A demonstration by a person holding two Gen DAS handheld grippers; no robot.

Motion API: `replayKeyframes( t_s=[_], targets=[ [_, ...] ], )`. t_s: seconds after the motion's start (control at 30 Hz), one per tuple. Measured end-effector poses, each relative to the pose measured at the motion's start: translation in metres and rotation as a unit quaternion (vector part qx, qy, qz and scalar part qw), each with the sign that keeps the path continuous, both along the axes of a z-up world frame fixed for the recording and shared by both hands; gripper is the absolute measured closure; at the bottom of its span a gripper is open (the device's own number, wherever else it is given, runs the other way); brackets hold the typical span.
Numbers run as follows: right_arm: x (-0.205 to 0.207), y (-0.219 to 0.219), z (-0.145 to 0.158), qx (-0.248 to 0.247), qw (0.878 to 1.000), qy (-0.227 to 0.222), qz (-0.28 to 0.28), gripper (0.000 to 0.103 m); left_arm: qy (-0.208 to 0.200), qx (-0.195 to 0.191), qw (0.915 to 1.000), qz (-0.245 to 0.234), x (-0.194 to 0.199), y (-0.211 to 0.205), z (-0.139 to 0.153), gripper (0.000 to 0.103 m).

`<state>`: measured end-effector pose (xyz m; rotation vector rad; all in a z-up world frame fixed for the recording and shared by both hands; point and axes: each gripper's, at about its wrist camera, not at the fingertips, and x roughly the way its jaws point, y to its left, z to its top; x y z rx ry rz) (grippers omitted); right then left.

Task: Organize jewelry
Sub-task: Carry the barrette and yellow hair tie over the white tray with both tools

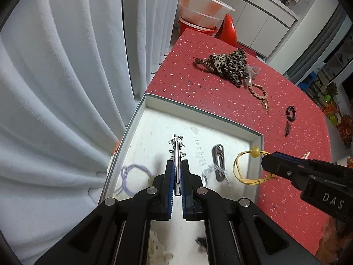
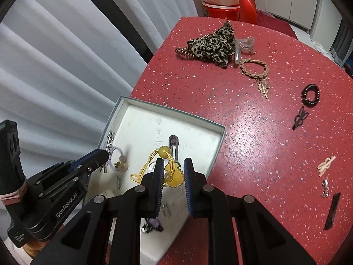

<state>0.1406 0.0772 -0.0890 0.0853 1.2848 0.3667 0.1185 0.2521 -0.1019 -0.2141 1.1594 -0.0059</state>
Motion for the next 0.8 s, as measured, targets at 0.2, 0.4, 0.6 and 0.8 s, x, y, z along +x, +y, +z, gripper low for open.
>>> replayKeyframes(
  t_s=[0.2, 0.4, 0.6, 0.8],
  targets=[
    [0.013, 0.004, -0.017, -0.005, 1.000, 0.003, -0.004, 0.084, 0.003, 0.007, 1.0000, -0.005, 0.012, 0.001, -0.020, 0.096],
    [0.023, 0.010, -0.035, -0.009, 1.000, 0.007, -0.008, 0.084, 0.011, 0.006, 0.9999, 0.005, 0.018, 0.006, -0.042, 0.096],
    [0.025, 0.017, -0.053, -0.025, 1.000, 0.010, -0.005, 0.084, 0.016, 0.017, 0.9997, 0.003, 0.019, 0.003, -0.053, 0.096],
    [0.027, 0.017, -0.067, -0.032, 0.999, 0.017, -0.008, 0.084, 0.009, 0.032, 0.9995, -0.002, 0.020, -0.002, -0.054, 0.096]
  ],
)
